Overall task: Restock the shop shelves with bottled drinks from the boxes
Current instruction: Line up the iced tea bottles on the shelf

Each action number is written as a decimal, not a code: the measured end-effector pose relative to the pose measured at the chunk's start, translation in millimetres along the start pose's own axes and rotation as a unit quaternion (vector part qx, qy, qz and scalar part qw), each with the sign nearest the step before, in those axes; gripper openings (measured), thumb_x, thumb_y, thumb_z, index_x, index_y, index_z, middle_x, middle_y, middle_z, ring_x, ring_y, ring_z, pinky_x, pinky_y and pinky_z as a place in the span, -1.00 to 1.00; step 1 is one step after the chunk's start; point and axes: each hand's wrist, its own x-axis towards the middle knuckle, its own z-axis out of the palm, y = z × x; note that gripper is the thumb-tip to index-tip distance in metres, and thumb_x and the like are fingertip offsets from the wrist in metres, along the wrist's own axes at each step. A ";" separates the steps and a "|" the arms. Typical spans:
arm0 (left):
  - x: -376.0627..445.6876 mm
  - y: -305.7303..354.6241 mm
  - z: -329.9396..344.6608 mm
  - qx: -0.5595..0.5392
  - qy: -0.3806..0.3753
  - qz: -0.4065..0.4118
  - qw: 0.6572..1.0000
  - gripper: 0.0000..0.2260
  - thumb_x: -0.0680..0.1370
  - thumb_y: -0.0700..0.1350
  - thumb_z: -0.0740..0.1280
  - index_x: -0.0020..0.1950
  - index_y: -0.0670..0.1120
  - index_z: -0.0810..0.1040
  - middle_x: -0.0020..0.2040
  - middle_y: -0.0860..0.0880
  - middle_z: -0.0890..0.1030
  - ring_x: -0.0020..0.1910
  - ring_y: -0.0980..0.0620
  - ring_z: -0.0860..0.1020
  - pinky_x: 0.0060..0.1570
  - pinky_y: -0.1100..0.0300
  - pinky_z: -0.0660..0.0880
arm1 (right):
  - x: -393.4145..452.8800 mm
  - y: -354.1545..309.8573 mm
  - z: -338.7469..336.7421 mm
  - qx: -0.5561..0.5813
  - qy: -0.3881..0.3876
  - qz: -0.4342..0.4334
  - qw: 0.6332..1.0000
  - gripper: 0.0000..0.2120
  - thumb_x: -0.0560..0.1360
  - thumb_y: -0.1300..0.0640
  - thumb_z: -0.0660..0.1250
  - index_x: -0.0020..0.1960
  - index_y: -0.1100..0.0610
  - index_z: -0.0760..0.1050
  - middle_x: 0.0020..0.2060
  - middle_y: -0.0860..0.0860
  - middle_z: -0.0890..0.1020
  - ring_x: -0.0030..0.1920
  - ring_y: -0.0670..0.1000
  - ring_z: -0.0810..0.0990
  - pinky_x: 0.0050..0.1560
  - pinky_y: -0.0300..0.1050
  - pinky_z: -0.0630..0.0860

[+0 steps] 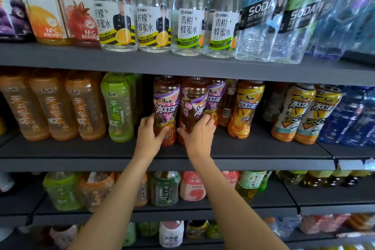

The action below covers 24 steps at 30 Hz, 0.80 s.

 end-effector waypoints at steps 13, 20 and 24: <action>4.2 -7.9 3.8 0.008 -0.007 0.013 1.000 -0.48 0.52 -0.05 0.33 0.42 -0.20 0.28 0.31 -0.16 0.34 0.33 -0.08 0.34 0.24 0.19 0.28 | -3.8 3.5 14.9 0.036 -0.014 0.017 0.999 -0.48 0.49 0.01 0.33 0.27 0.26 0.21 0.20 0.16 0.41 0.21 0.17 0.38 0.17 0.04 0.43; 3.7 -8.3 4.7 -0.007 -0.005 0.005 1.000 -0.48 0.52 -0.09 0.33 0.42 -0.19 0.27 0.30 -0.19 0.34 0.33 -0.12 0.33 0.30 0.10 0.28 | -3.1 0.3 14.5 0.012 -0.016 0.025 0.999 -0.37 0.46 -0.07 0.36 0.33 0.23 0.17 0.25 0.12 0.37 0.28 0.11 0.34 0.21 -0.03 0.39; -12.0 2.6 4.4 -0.006 0.087 0.026 0.996 -0.54 0.50 -0.13 0.36 0.36 -0.19 0.34 0.25 -0.17 0.37 0.27 -0.09 0.38 0.24 0.14 0.34 | 5.3 24.0 -17.8 0.165 -0.006 -0.005 0.986 -0.40 0.46 -0.04 0.37 0.34 0.26 0.25 0.23 0.13 0.39 0.27 0.08 0.33 0.20 -0.21 0.29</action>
